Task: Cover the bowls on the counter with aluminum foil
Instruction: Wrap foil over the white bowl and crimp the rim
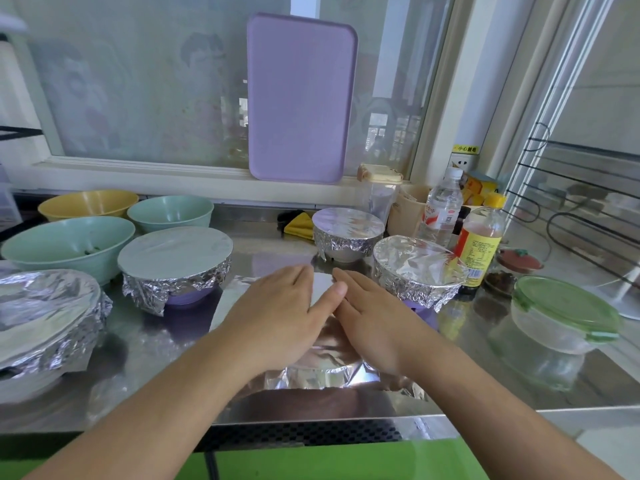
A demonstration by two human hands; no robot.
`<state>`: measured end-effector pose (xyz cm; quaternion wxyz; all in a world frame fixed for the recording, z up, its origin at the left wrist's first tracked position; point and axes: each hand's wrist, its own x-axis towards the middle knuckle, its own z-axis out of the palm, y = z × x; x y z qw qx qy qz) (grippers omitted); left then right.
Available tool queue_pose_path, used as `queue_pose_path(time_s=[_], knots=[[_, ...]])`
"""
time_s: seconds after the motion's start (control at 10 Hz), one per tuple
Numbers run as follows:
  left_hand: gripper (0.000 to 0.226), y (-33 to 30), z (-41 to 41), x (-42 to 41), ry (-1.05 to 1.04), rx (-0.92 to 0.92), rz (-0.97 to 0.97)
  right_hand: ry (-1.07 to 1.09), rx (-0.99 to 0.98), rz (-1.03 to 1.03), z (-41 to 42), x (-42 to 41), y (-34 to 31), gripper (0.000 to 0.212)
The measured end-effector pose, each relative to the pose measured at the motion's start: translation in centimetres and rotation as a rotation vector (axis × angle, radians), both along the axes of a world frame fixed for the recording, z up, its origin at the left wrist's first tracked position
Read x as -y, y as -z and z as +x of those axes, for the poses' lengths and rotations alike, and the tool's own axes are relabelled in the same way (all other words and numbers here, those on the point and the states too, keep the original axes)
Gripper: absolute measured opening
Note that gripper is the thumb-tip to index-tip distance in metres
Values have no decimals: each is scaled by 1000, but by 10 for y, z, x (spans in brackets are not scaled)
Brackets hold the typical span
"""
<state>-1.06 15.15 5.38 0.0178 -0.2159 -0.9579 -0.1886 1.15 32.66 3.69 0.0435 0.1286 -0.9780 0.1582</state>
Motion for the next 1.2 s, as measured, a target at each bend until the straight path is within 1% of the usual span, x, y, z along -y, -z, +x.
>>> queue_pose_path(time_s=[0.1,0.2,0.3,0.4,0.5,0.6,0.7,0.8,0.9,1.0,1.2], knots=[[91,7,-4,4,-18,0,72,59,18,-101,3,-3,4,52],[62,9,-1,9,-49,3,102,95,-53,-145,12,-6,5,47],[70,9,7,12,-20,-6,203,84,-67,-98,18,-9,2,54],[106,11,4,15,18,-53,75,89,-57,-23,14,-9,-3,54],[70,14,-1,13,-45,-35,1,62,-4,-16,-2,0,-7,43],[64,8,4,12,-60,-57,42,19,8,-11,-18,17,-10,54],[77,13,6,15,-2,-171,52,30,-19,-40,-20,22,-13,56],[70,22,17,21,-72,-125,135,40,36,16,-21,19,-12,64],[88,24,34,29,-70,-114,142,57,28,26,-22,20,-11,68],[95,28,37,35,-99,-60,137,69,20,-83,-19,19,-12,52],[94,27,40,33,-113,5,157,59,29,-205,-6,11,-10,47]])
